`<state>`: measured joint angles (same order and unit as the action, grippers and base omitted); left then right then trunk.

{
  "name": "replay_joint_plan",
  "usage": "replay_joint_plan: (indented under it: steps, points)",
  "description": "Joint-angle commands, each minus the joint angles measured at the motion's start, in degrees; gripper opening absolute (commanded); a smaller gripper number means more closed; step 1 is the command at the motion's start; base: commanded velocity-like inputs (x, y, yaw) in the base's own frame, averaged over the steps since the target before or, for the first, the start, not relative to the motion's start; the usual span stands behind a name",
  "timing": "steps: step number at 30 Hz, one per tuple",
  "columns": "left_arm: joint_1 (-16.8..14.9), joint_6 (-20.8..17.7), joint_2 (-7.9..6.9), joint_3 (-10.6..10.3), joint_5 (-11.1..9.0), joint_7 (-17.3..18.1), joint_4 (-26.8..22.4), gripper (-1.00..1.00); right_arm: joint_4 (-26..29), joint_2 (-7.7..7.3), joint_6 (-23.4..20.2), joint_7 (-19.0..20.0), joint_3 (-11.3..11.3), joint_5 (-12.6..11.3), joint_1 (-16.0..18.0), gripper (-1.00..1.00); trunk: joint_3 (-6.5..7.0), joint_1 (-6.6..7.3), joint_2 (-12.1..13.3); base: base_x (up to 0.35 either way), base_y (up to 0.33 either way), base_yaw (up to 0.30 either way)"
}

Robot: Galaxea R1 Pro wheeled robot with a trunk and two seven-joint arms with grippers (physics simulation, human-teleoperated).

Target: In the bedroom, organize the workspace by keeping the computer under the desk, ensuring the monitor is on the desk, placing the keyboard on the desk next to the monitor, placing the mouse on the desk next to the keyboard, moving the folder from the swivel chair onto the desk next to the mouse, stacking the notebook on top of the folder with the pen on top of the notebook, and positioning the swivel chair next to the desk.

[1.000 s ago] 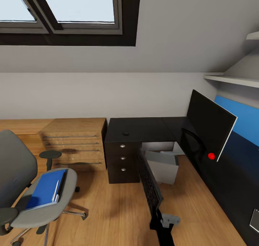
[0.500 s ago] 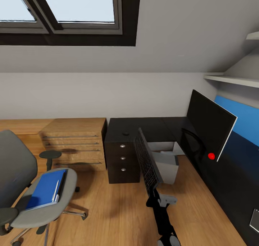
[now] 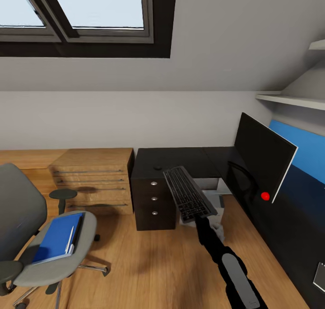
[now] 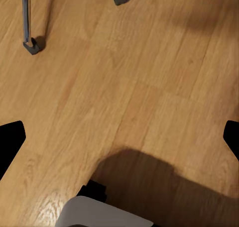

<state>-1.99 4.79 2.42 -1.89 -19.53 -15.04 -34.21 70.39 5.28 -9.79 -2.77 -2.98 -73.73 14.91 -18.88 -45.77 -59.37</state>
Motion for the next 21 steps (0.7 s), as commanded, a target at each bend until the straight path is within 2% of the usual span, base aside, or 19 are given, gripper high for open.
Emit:
replay_joint_plan:
  steps: [1,5,9,15,21]
  points:
    - [0.0,0.3,0.02,-0.2,-0.5,-0.3,0.0,1.00,0.2,-1.58,-1.6,0.2,0.7,-3.3,0.0,-1.00,-0.07,0.00,0.0,0.000,0.000,0.000]
    - [0.0,0.4,0.10,-0.2,-0.5,-0.3,0.0,1.00,0.2,-3.43,-2.3,0.7,0.9,-4.7,0.0,-1.00,-0.07,0.00,0.0,0.000,0.000,0.000]
    - [0.0,0.3,0.07,-0.2,-0.5,-0.3,0.0,1.00,0.3,-4.04,-2.8,0.7,0.9,-4.8,0.0,-1.00,-0.07,0.00,0.0,0.000,0.000,0.000]
    - [0.0,0.4,0.05,-0.2,-0.5,-0.3,0.0,1.00,-0.2,-4.16,-3.0,0.7,0.8,-4.7,-0.1,-1.00,-0.07,0.00,0.0,0.005,0.000,0.000]
    - [0.0,0.5,0.04,-0.2,-0.4,-0.3,0.0,1.00,-0.8,-4.10,-2.8,0.9,0.5,-4.3,-0.1,-1.00,-0.07,0.00,0.0,0.296,0.000,0.000]
